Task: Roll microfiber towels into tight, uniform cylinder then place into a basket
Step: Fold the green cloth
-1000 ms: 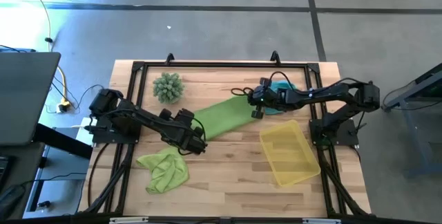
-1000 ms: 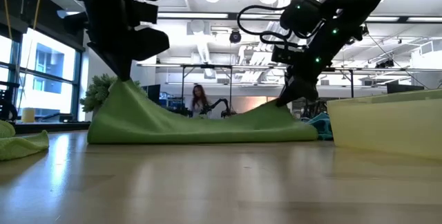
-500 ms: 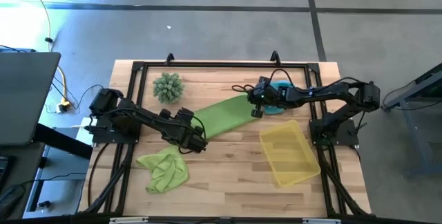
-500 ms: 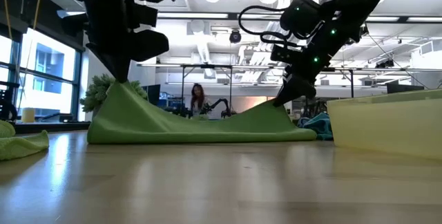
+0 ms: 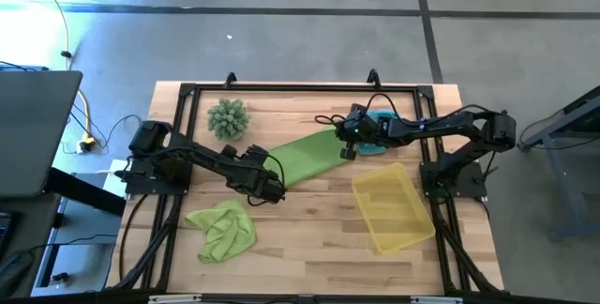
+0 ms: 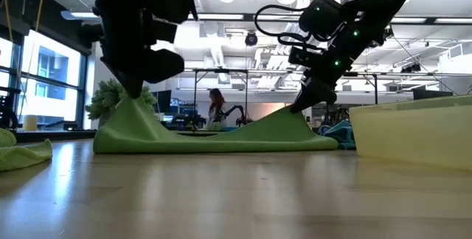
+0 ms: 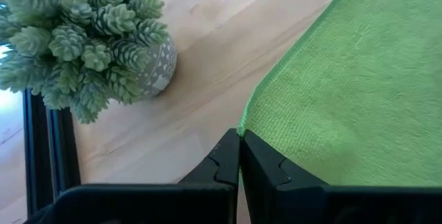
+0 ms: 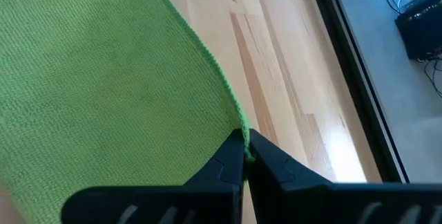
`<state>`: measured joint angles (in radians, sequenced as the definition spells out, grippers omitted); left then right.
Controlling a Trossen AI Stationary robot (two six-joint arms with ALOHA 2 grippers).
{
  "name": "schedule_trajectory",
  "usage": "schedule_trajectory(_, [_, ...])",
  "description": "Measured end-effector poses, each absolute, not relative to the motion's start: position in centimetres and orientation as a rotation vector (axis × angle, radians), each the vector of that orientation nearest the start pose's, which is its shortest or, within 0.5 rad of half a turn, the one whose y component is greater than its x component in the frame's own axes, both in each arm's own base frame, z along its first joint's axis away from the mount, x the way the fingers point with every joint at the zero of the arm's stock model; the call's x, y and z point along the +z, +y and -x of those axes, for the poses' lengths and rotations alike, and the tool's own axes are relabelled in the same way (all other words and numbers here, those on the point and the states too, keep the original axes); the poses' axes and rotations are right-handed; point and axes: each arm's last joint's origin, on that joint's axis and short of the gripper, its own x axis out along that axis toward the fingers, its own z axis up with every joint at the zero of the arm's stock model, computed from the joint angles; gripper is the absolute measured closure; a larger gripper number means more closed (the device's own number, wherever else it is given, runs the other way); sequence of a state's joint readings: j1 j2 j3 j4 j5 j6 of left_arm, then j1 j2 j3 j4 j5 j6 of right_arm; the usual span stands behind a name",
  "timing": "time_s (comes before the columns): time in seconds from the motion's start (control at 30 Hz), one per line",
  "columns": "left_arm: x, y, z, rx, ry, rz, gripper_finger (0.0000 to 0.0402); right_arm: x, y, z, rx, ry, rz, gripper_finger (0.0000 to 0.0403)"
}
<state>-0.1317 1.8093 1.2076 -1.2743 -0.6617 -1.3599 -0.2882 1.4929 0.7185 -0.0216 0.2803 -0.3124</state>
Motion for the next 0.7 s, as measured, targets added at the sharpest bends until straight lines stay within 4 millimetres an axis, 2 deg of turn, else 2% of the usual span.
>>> schedule_trajectory(0.33, [17.1,-1.6,-29.4,1.373,1.143,0.22,0.0402,17.0,-8.8,-26.9,-0.417,0.881,0.262,0.0402])
schedule_trajectory(0.7, [17.0,-0.9,-29.5,1.375,1.167,0.219,0.0402,17.0,-9.4,-26.7,-0.455,0.877,0.217,0.0402])
